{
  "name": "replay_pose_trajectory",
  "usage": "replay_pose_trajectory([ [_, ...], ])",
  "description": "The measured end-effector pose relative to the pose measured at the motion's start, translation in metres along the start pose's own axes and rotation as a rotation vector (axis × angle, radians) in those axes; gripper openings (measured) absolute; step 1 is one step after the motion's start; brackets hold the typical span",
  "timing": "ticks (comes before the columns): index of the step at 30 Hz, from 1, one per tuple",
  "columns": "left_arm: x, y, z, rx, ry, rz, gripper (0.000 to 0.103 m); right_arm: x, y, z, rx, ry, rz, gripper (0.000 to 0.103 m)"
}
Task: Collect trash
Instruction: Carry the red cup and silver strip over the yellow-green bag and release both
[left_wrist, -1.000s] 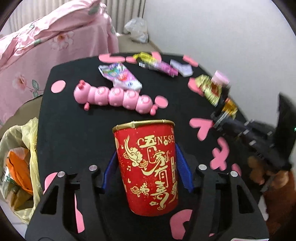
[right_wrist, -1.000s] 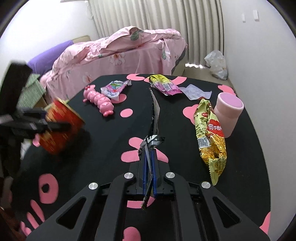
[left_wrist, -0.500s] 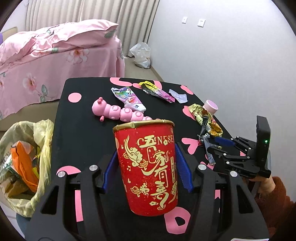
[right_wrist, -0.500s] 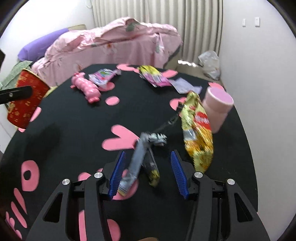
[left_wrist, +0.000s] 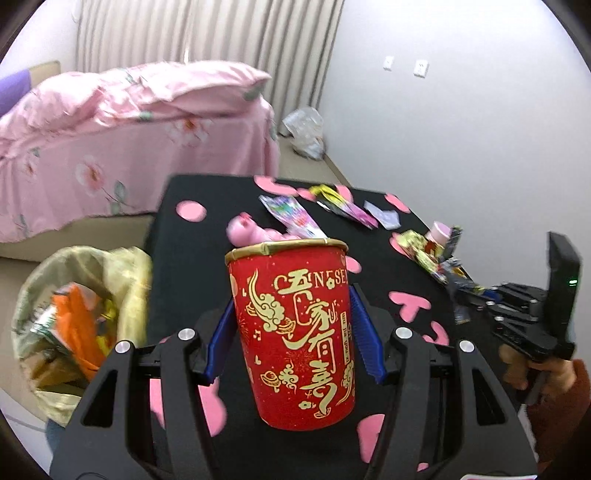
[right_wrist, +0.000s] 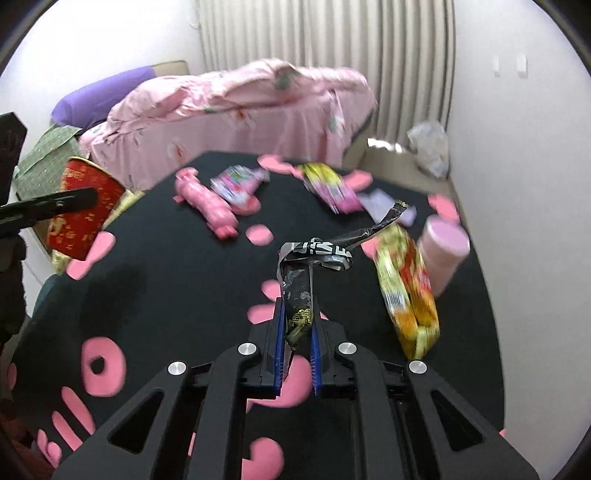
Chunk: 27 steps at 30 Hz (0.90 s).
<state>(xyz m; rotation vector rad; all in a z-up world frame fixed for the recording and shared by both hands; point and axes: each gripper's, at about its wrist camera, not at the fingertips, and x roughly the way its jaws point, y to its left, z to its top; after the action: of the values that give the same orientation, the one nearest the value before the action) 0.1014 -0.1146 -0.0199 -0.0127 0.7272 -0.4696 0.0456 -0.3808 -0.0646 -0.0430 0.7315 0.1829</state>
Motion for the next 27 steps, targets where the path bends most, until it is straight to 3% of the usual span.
replay_pose_trajectory([
  [13,-0.078,0.075,0.001,-0.064,-0.185,0.178,0.055,-0.028,0.114,0.072,-0.187,-0.135,0.083,0.012],
  [21,-0.099,0.119,-0.006,-0.09,-0.244,0.267,0.055,-0.012,0.171,0.103,-0.225,-0.141,0.144,0.012],
  [27,-0.099,0.166,-0.016,-0.203,-0.26,0.365,0.055,0.007,0.206,0.114,-0.274,-0.113,0.185,0.012],
])
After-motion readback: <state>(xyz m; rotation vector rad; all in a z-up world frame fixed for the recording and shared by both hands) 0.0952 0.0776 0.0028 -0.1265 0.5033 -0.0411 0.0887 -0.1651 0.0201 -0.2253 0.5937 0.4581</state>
